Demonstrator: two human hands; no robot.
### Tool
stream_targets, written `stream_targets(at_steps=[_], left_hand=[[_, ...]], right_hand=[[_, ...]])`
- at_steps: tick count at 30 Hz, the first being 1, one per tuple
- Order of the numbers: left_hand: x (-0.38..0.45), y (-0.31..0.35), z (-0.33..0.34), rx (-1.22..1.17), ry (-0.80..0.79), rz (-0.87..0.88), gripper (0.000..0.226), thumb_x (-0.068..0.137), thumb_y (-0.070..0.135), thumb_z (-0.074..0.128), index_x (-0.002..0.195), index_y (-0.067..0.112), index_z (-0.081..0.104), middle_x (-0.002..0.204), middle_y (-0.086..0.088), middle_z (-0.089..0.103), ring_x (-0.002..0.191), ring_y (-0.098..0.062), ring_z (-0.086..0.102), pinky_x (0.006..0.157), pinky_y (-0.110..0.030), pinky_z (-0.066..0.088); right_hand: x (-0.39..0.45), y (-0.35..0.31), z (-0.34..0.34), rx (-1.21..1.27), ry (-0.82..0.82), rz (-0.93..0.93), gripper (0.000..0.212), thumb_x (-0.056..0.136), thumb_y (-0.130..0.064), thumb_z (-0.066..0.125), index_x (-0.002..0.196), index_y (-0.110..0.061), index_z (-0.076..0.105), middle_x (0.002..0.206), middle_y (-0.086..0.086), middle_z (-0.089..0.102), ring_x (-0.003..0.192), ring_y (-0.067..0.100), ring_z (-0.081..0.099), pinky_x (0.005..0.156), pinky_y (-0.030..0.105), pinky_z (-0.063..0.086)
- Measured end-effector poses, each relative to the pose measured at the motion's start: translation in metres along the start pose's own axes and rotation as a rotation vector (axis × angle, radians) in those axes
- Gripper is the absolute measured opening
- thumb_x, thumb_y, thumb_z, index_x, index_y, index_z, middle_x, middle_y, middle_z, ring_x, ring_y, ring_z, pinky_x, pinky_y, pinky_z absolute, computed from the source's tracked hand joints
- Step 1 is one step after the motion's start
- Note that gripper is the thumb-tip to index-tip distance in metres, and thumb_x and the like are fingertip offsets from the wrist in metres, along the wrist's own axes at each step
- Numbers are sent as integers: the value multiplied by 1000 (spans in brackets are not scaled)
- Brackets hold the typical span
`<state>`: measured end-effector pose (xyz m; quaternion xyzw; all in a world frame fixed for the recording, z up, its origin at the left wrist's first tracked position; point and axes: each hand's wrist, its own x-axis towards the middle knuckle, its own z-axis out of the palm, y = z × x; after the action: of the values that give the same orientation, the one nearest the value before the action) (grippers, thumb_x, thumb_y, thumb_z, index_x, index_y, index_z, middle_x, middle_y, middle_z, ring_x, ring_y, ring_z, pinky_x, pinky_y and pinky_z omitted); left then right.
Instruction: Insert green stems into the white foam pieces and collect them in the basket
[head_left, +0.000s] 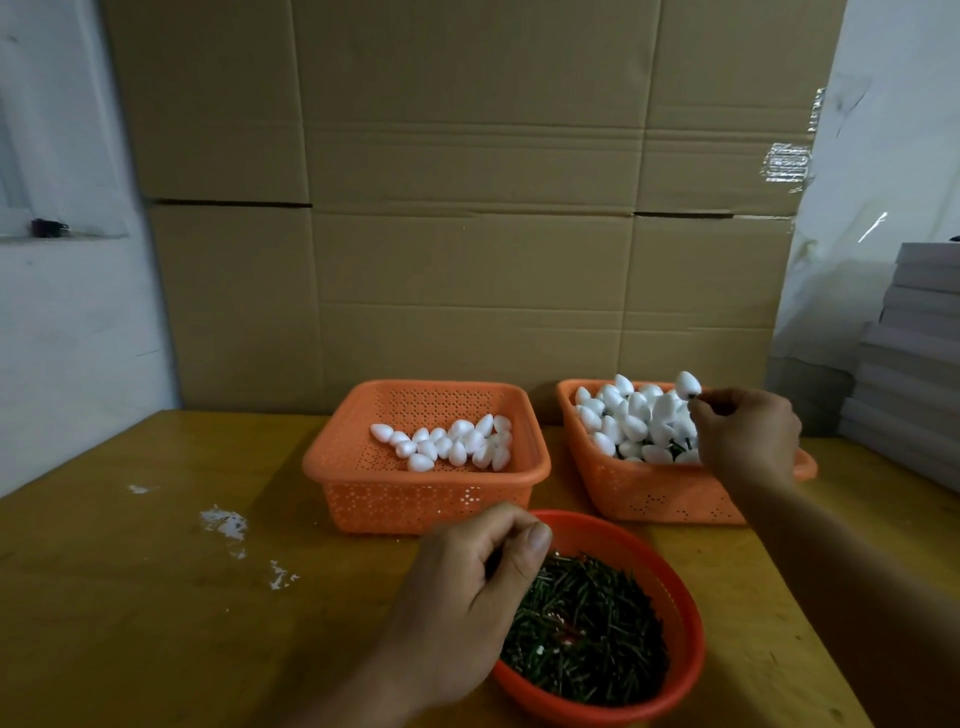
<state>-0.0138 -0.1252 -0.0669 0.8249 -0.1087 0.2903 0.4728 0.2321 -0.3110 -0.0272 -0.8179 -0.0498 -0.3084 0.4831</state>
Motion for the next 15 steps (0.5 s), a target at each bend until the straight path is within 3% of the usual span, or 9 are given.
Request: stream_targets(at_steps=[6, 15], left_hand=[[0, 1, 0, 44, 10, 20, 43, 97, 56, 43, 90, 20, 66, 58, 17, 50, 52, -2, 46, 53, -15, 34], [0, -1, 3, 76, 7, 52, 43, 98, 58, 43, 90, 23, 66, 60, 16, 51, 55, -4, 49, 54, -19, 35]], right_hand=[[12, -2, 4, -226, -107, -21, 16, 93, -16, 61, 94, -16, 77, 80, 9, 70, 69, 25, 62, 66, 40, 57], [13, -4, 8, -331, -184, -18, 22, 88, -13, 58, 74, -21, 74, 71, 7, 66, 64, 26, 60, 61, 37, 54]])
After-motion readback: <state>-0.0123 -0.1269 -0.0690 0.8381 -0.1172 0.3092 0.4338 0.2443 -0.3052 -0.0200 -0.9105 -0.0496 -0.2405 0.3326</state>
